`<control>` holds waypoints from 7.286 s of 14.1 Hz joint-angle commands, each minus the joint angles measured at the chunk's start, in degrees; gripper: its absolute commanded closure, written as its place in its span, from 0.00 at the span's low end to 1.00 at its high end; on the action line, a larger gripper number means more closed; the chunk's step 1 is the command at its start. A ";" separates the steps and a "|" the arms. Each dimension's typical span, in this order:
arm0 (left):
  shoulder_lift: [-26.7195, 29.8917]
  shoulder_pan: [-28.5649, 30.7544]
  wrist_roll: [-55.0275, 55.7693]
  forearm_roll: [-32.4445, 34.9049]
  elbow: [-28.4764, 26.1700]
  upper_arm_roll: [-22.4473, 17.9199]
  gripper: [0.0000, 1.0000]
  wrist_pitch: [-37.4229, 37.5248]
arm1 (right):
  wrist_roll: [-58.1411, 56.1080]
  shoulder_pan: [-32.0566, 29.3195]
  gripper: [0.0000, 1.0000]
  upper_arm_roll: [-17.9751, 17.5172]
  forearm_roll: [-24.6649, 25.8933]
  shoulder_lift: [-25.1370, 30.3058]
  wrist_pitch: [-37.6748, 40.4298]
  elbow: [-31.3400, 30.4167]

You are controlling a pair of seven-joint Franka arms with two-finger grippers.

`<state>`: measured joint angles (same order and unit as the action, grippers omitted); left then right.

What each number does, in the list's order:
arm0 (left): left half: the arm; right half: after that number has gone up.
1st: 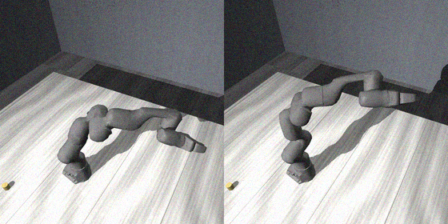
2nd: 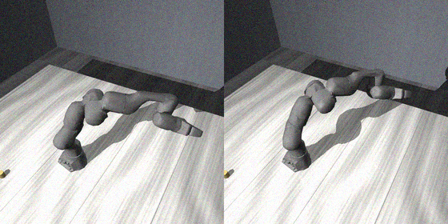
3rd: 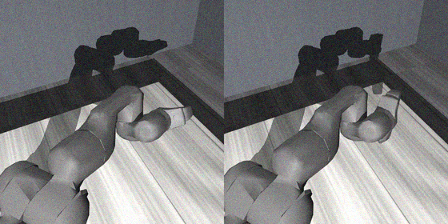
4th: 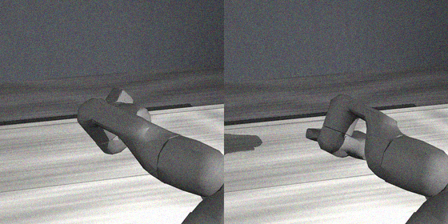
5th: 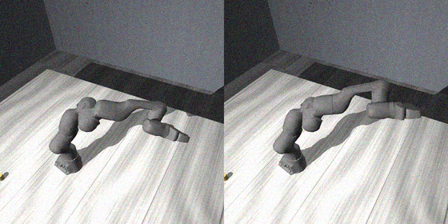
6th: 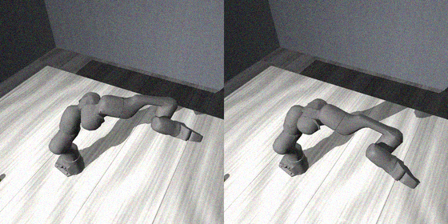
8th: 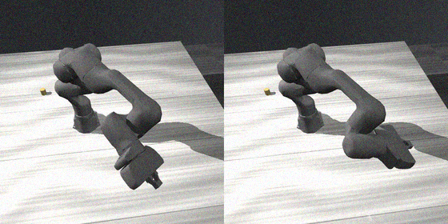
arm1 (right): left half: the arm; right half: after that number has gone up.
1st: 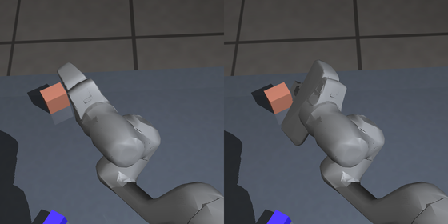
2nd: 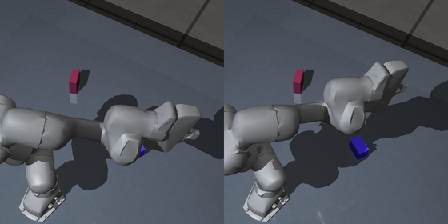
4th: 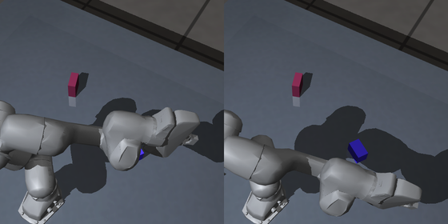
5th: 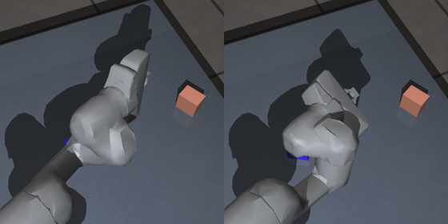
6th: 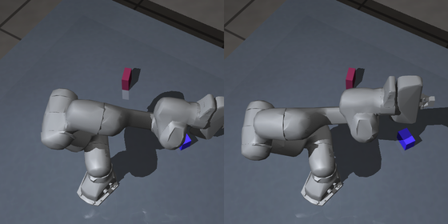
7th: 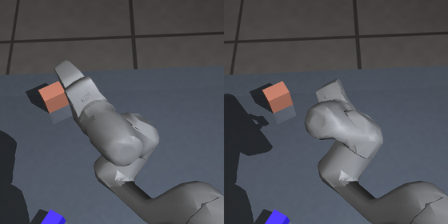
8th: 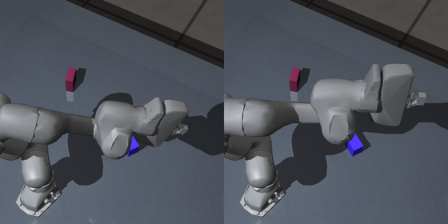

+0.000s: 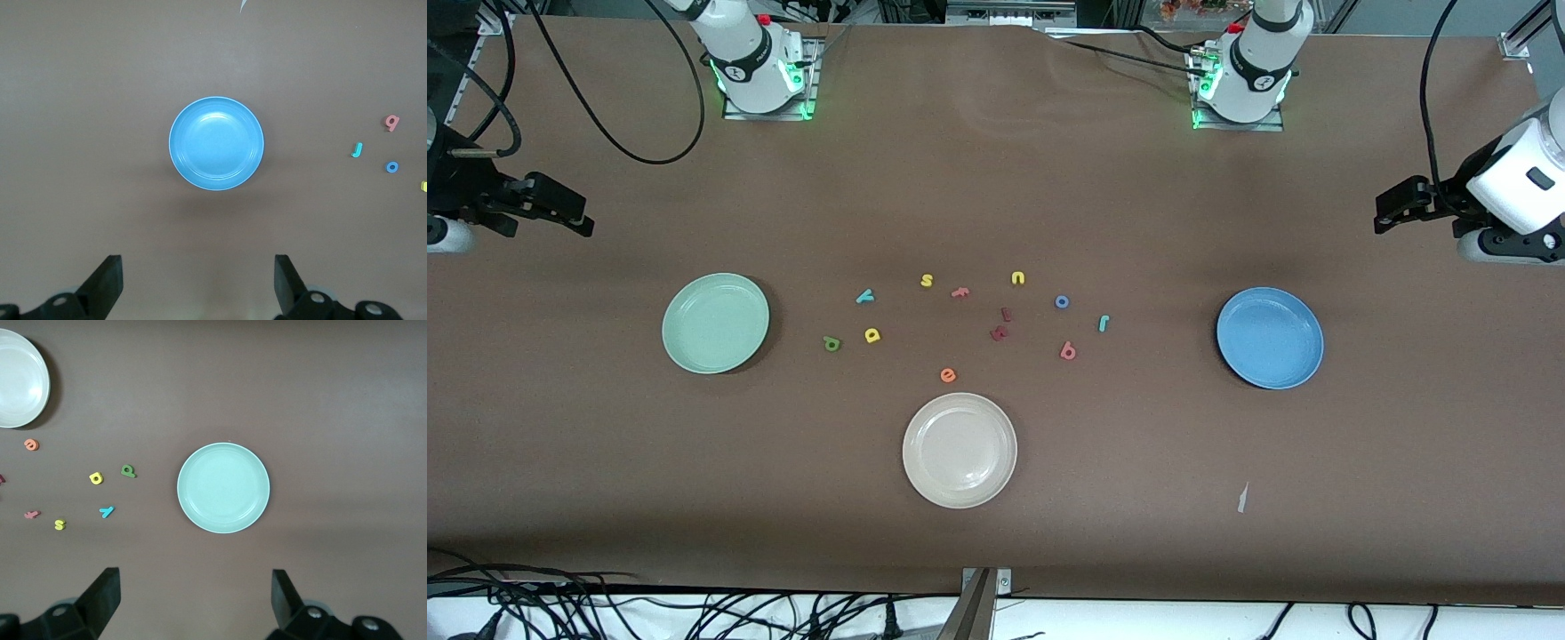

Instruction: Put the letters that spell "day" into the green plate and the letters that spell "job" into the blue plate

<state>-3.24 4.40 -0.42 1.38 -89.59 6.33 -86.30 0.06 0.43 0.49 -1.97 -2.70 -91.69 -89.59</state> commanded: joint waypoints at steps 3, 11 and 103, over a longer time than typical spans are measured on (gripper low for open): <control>1.04 0.34 0.25 -1.29 -0.68 0.00 0.00 0.34 | -0.77 0.01 0.00 0.31 -1.10 0.33 -0.42 -0.59; 1.04 0.26 0.16 -1.29 -0.68 0.00 0.00 0.34 | -0.59 0.27 0.00 0.22 -0.22 -0.37 0.37 -0.59; -32.53 -22.95 40.23 10.48 -18.26 12.30 0.05 -54.15 | 69.89 24.18 0.06 -1.36 -6.03 -29.20 -58.69 -23.00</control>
<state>-34.94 -17.48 36.34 9.16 -108.00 19.11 -139.00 68.47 23.40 -1.05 -7.00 -31.28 -149.99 -113.38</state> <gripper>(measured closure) 0.031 0.022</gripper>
